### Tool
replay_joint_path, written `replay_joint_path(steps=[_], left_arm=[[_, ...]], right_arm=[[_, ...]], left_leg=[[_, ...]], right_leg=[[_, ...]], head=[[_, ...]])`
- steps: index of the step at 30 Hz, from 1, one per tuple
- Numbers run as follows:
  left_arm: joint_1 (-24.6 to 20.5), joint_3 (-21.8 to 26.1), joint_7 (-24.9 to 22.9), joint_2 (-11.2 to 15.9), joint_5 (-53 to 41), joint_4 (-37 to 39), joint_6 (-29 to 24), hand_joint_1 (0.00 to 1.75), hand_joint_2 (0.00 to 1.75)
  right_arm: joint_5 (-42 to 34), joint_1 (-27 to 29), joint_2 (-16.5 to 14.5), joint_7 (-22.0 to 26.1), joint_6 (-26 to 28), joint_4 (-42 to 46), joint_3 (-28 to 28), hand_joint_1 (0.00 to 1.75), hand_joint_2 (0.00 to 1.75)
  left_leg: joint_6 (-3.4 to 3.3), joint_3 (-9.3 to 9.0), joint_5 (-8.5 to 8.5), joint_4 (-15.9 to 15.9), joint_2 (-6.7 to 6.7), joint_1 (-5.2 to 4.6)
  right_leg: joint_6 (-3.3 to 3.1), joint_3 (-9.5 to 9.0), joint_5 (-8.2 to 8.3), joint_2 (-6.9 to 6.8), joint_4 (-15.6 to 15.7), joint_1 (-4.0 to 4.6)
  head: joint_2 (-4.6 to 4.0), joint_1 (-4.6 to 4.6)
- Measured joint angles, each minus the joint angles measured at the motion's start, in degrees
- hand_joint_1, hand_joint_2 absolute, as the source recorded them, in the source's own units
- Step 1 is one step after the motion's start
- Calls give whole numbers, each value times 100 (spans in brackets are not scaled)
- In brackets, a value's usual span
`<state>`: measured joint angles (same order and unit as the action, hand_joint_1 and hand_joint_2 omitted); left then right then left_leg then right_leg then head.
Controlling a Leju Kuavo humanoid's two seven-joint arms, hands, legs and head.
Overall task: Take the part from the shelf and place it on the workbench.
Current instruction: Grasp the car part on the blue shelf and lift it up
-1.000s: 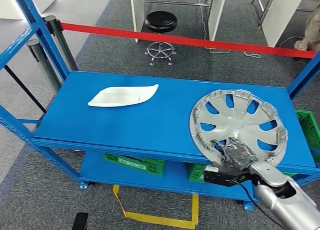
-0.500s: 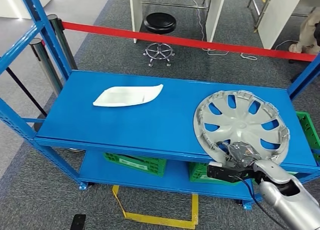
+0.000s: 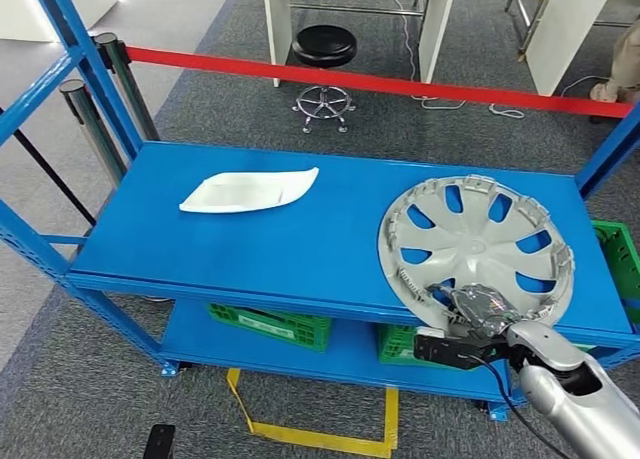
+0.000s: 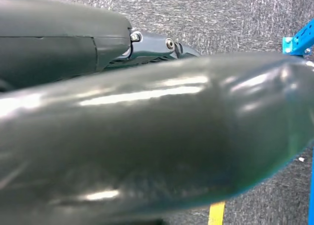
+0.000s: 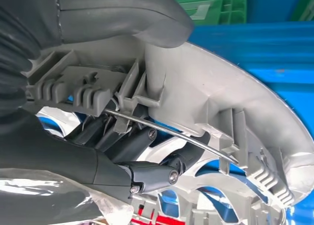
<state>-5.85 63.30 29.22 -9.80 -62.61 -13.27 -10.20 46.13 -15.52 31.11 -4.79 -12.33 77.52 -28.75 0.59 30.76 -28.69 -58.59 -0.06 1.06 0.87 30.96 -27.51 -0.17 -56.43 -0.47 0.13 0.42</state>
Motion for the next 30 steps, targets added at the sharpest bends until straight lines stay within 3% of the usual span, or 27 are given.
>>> replay_joint_path(steps=[1, 4, 5, 6, 8, 10, 11, 15, 17, 19, 20, 21, 22, 24, 26, 28, 30], left_arm=[[0, 0, 0, 2, 1, 0, -3, 0, 0], [14, 0, 0, 6, 3, 0, -5, 0, 0], [23, 0, 0, 7, 4, 0, -5, 0, 0], [30, 0, 0, 7, 7, 0, -5, 0, 0], [35, 0, 0, 11, 9, 0, -5, 0, 0], [28, 0, 0, 13, 8, 0, -4, 0, 0], [25, 0, 1, 12, 8, 0, -3, 0, 0], [17, 2, 9, 14, 11, 0, 2, 0, 0], [12, 1, 38, 10, 18, 0, 29, 0, 0], [18, 2, 96, 11, 52, 0, 117, 0, 0], [23, 3, 123, 16, 71, 0, 169, 0, 0], [25, 3, 144, 21, 88, 0, 216, 0, 0], [25, 4, 156, 25, 97, 0, 245, 0, 0], [21, 4, 179, 26, 103, 0, 275, 0, 0], [12, 4, 203, 28, 106, 0, 289, 0, 87], [5, 4, 215, 31, 114, 0, 296, 0, 175], [4, 4, 218, 34, 121, 0, 308, 0, 175]], right_arm=[[-1, 8, 0, 0, 1, 11, 0, 175, 175], [1, 31, -6, -3, 2, 32, 1, 175, 175], [1, 38, -9, -7, 2, 35, 1, 175, 175], [2, 42, -9, -11, 3, 37, 2, 175, 175], [6, 49, -9, -24, 3, 38, 6, 175, 175], [13, 59, -5, -33, 3, 38, 17, 175, 175], [15, 66, -1, -35, 3, 38, 27, 175, 175], [19, 118, 29, -47, 15, 38, 66, 175, 175], [20, 151, 44, -41, 23, 38, 69, 175, 175], [20, 172, 48, -27, 34, 42, 69, 175, 175], [20, 178, 48, -21, 39, 46, 69, 175, 175], [19, 182, 48, -17, 42, 50, 69, 175, 175], [18, 183, 48, -11, 42, 55, 69, 175, 175], [15, 181, 48, 10, 42, 70, 69, 175, 175], [-3, 176, 48, 61, 42, 104, 63, 175, 175], [-32, 171, 48, 112, 41, 143, 54, 175, 175], [-50, 164, 48, 144, 38, 172, 48, 175, 175]], left_leg=[[20, 75, -132, -193, -2, 0], [43, 550, -662, -1264, -2, 0], [48, 649, -708, -1481, -1, 1], [49, 653, -634, -1482, -1, 1], [38, 374, -229, -860, 0, 7], [10, 58, 42, -147, 1, 2], [-12, -15, 76, 27, 1, -4], [-153, -21, 102, 111, 13, -7], [-211, -7, 132, 134, 28, 8], [-227, 16, 137, 134, 33, 3], [-228, 18, 138, 133, 35, 3], [-226, 15, 136, 132, 36, 6], [-220, 5, 133, 131, 35, 12], [-191, -23, 116, 129, 29, 18], [-128, -33, 99, 121, 13, 4], [-56, -32, 103, 126, -2, 2], [8, -19, 61, 85, -6, 21]], right_leg=[[-37, -32, 19, -9, 26, -12], [-84, -37, 31, -24, 38, -12], [-87, -37, 29, -23, 37, -8], [-86, -40, 28, -21, 34, -6], [-70, -54, 18, -15, 23, -9], [-23, -45, -5, -2, -10, 12], [7, -35, -9, 8, -20, 22], [132, 25, -58, 22, -65, 7], [181, 262, -342, 21, -521, -6], [212, 656, -701, 21, -1332, -16], [223, 799, -771, 21, -1620, -20], [231, 846, -733, 20, -1708, -25], [232, 767, -579, 20, -1537, -33], [229, 384, -184, 19, -743, -51], [190, 70, -14, 32, -134, -49], [125, -6, -31, 41, -24, -22], [52, -17, -10, 28, -9, -22]], head=[[0, -8], [0, -25], [0, -26], [0, -26], [0, -25], [0, -22], [0, -21], [0, -11], [0, 18], [0, 33], [0, 32], [0, 33], [0, 33], [0, 34], [0, 27], [0, 20], [0, 16]])
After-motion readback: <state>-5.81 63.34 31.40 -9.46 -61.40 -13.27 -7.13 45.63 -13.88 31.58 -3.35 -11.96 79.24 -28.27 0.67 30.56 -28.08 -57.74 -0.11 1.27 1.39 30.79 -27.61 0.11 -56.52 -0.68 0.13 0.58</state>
